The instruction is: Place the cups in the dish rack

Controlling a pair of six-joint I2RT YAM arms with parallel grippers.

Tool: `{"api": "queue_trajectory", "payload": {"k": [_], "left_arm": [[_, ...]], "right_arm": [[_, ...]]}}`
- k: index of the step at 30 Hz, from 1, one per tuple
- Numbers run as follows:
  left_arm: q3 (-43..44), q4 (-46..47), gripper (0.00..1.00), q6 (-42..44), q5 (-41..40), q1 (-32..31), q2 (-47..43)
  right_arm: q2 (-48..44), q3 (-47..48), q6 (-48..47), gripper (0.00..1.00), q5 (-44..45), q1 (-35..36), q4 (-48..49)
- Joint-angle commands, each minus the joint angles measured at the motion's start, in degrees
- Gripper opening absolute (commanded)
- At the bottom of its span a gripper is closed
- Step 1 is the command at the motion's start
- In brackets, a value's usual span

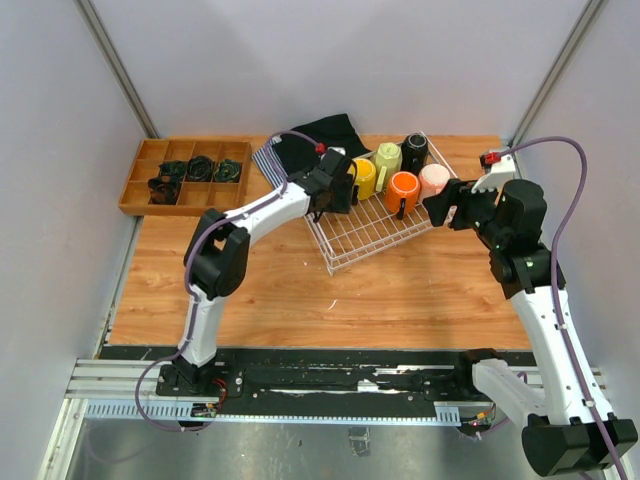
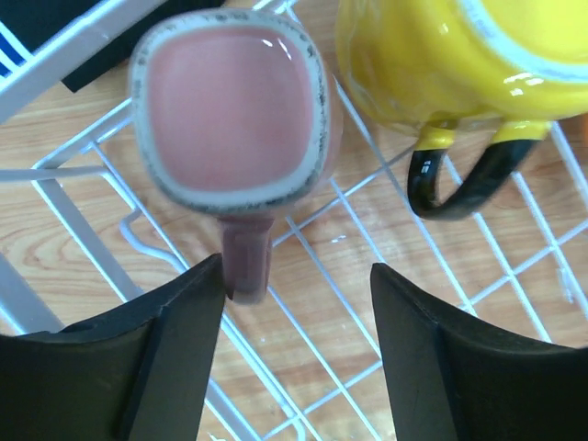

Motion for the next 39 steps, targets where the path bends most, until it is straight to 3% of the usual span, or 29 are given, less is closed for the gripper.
{"api": "queue_trajectory", "payload": {"k": [1, 5, 11, 15, 18, 21, 23, 29, 35, 39], "left_arm": [[-2.0, 2.3, 0.69, -0.7, -1.6, 0.3, -8.0], [-3.4, 2.7, 0.72, -1.0, -1.8, 0.3, -11.6], [-7.2, 0.8, 0.89, -2.6, -3.3, 0.4, -17.4], [-11.8, -0.3, 0.94, -3.5, -3.9, 0.8, -24.1], [-16.6, 0.2, 0.99, -3.7, -2.3, 2.0, -31.2], [-22.4, 1.4, 1.00, -2.6, 4.6, 5.7, -40.1], [-26.2, 1.3, 1.00, -2.9, 6.2, 8.1, -45.3], [-39.6, 1.6, 1.00, -5.4, -2.3, 15.3, -57.8], [-60.2, 15.9, 1.00, 7.7, -5.8, 18.2, -70.5], [-72.4, 26.5, 1.00, 10.0, -6.7, 21.8, -77.2]], "right_arm": [[0.0, 0.8, 0.4, 0.70, -0.6, -0.8, 1.2], [0.0, 0.2, 0.6, 0.70, -0.9, -0.8, 1.4], [0.2, -0.7, 0.9, 0.70, -1.3, -0.9, 1.3], [-0.1, -1.0, -0.1, 0.71, -1.3, -0.8, 0.0], [-0.8, -0.4, -1.5, 0.79, -0.7, -0.8, -2.7], [-2.3, 0.4, -2.8, 0.99, 1.5, -0.6, -7.2], [-3.2, 0.6, -3.8, 0.98, 3.8, -0.4, -10.6], [-5.3, -1.5, -3.9, 0.98, 10.1, -0.1, -16.2], [-2.5, -0.9, -4.1, 0.98, 9.0, 0.1, -17.6], [-3.1, -2.1, -4.5, 0.98, 9.3, 1.1, -18.1]]}}
